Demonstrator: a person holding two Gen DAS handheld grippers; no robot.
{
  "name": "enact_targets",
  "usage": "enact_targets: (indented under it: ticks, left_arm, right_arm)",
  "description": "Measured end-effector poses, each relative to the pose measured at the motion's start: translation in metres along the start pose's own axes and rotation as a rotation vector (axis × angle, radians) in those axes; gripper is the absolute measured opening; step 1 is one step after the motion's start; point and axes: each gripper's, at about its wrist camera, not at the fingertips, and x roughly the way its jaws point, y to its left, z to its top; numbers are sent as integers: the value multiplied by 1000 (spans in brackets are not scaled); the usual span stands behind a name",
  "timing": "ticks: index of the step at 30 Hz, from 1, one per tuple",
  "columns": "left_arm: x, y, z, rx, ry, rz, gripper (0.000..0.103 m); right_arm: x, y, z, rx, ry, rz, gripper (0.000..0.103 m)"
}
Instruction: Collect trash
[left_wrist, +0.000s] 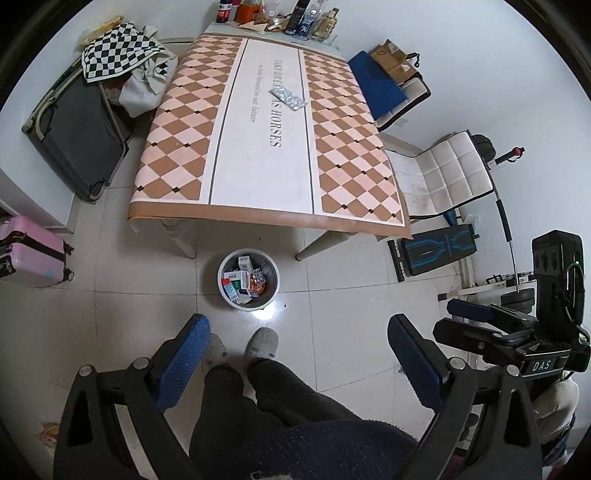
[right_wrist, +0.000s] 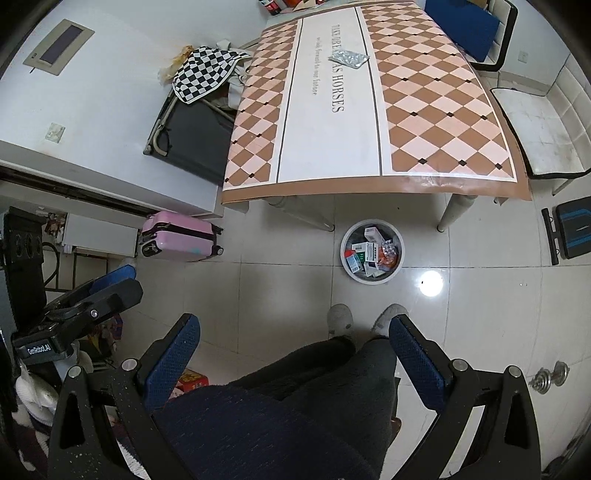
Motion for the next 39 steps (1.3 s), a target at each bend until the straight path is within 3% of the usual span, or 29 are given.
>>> enact_targets:
  ticks: [39]
  left_arm:
    - [-8,-21,1,41,-19,-42,102]
  right_arm:
    - [-29,-1,1,-3,-30,29,103]
